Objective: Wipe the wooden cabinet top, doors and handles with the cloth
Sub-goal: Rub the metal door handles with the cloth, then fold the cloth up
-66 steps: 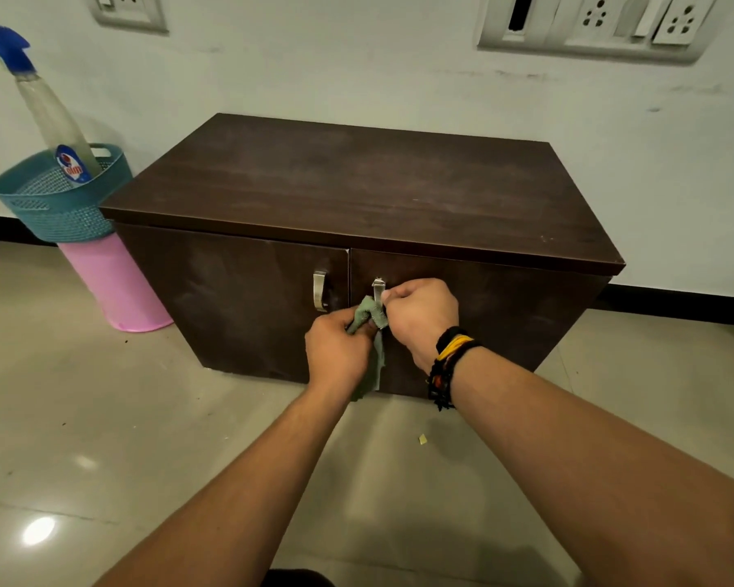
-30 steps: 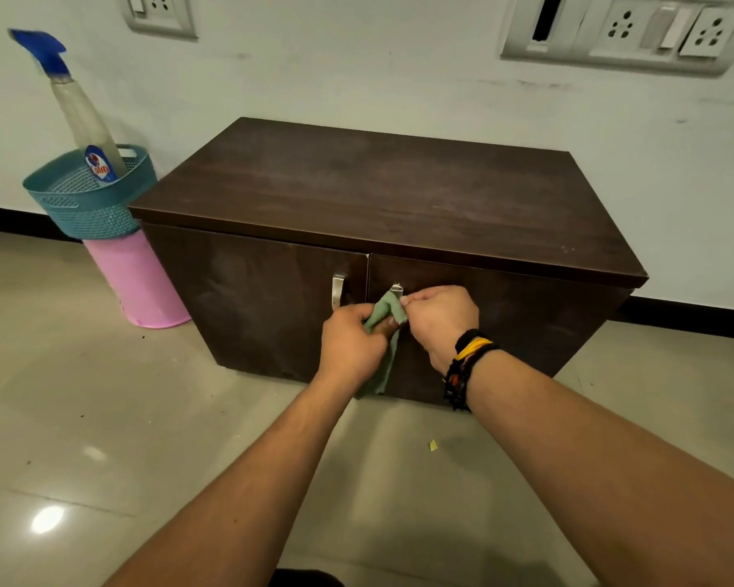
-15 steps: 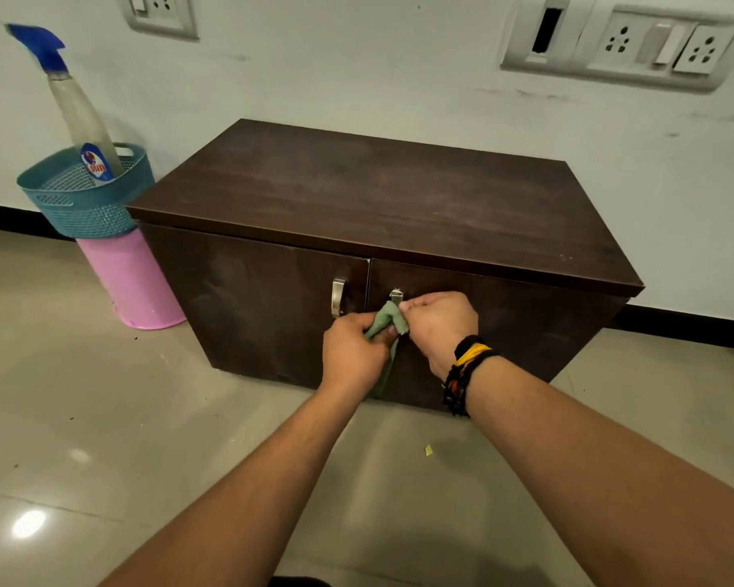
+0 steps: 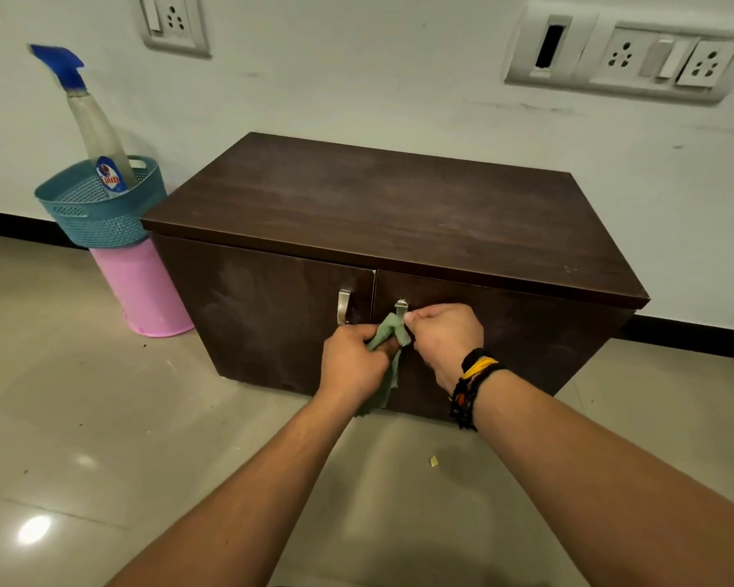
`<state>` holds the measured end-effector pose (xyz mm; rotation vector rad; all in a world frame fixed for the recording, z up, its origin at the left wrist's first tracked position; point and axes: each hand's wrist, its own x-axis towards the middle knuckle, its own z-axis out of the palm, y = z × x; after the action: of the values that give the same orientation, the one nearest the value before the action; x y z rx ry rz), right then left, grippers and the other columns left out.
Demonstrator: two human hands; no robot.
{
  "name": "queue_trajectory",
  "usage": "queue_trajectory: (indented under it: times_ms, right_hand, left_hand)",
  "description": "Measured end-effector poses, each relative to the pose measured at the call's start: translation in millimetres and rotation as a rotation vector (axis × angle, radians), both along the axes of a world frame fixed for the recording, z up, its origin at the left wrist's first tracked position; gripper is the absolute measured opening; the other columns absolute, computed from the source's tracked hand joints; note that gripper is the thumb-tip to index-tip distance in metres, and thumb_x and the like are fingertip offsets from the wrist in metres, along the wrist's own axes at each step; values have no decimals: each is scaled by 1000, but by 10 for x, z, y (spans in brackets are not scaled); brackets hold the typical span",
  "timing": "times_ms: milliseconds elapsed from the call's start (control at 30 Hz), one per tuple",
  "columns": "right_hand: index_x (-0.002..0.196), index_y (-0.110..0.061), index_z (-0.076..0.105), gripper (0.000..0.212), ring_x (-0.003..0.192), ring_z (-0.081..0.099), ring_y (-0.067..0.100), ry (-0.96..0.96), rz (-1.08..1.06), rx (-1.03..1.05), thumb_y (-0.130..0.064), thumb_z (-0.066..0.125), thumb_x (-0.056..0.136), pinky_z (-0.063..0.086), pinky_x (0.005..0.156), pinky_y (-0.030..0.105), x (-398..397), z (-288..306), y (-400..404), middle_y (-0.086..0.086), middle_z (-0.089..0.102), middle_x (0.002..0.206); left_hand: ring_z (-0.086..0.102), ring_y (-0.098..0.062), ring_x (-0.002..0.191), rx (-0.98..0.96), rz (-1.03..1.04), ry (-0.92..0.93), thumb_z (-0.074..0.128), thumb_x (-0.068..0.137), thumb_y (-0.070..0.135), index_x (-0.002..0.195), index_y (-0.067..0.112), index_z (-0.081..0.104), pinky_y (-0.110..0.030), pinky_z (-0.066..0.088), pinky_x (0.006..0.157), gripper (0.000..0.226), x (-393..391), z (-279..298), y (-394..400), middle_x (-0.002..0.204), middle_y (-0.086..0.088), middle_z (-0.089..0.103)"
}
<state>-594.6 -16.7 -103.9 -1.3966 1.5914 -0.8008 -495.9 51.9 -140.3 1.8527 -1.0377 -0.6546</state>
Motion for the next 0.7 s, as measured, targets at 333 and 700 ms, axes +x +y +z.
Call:
queue_trajectory:
  times_ms: [333, 700]
  right_hand:
    - [74, -16, 69, 25, 68, 71, 27, 5, 71, 52, -31, 65, 94, 63, 69, 49, -138, 141, 180, 7, 68, 70]
    - [99, -26, 73, 20, 83, 64, 8, 245, 564, -382, -42, 65, 91, 53, 76, 28, 197, 847, 445, -7, 70, 91]
  left_hand:
    - [65, -10, 67, 129, -103, 52, 73, 88, 32, 75, 23, 72, -23, 46, 56, 16, 221, 77, 296, 70, 5, 69]
    - [71, -28, 102, -206, -335, 607, 51, 95, -5, 115, 5, 70, -37, 57, 89, 28, 605, 793, 521, 111, -21, 72]
